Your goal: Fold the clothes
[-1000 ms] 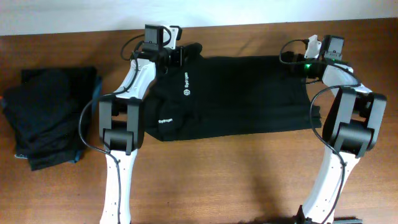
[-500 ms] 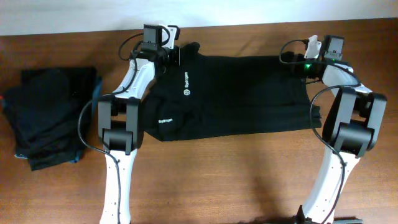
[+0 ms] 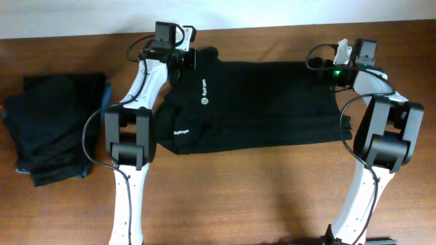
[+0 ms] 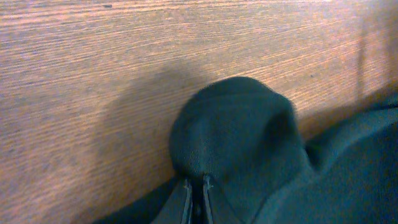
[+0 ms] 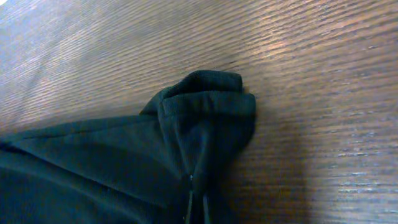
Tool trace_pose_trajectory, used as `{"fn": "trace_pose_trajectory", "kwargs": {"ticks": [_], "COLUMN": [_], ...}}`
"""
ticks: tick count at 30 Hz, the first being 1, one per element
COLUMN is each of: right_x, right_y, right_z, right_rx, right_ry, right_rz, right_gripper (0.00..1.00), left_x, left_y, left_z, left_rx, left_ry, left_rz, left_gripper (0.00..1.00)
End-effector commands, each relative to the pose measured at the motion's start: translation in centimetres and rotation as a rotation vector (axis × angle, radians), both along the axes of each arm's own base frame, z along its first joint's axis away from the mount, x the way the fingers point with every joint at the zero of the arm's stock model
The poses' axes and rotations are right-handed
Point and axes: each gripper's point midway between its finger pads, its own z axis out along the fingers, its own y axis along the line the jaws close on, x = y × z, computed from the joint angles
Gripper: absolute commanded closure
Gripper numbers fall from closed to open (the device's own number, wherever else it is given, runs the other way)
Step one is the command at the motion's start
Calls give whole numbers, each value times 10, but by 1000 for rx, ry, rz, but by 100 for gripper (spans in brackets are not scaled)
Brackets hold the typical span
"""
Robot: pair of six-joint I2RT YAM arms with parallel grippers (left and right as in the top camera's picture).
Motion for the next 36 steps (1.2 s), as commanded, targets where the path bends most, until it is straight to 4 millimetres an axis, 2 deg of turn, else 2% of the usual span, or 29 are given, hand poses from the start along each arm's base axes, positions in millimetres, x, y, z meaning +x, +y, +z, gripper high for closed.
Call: {"fn": "trace_pose_trajectory", "kwargs": {"ticks": [1,7,12,17,21,24,26,27,35,36], "right_x": [3,-2,-5,-12,-14,-14,-14,-14,-3,-1], "right_y": [1,2,2,4,2,-4,-11,-13,-20,-21], "right_z": [36,59,74,74,71,70,67,66,68,68], "right_rx": [-10,-12,-16,-8,-21,-49,-84,-93,-125,-128], "right_ry": [-54,-57,-64,-35,-18,-13,-2,-2,-46,-58], "right_rz": [4,2,0,0,-12,-31,-55,-61,-79,-79], "right_gripper": [96,96,96,96,96,96,96,96,96,92], "left_x": [4,-3,-16,-32,-31,-25,-19,-16,3,4], "left_y": [2,10,23,35,35,31,28,27,18,17], "left_z": [67,94,106,102,101,101,96,94,52,46], "left_rx": [-20,-21,-12,1,1,9,13,12,7,7], "left_ry": [-94,-99,-51,30,30,-10,-36,-44,-70,-67], "left_rz": [-10,0,17,32,34,11,-2,-2,-12,-13], "left_gripper": [93,93,93,93,91,85,72,70,66,66]}}
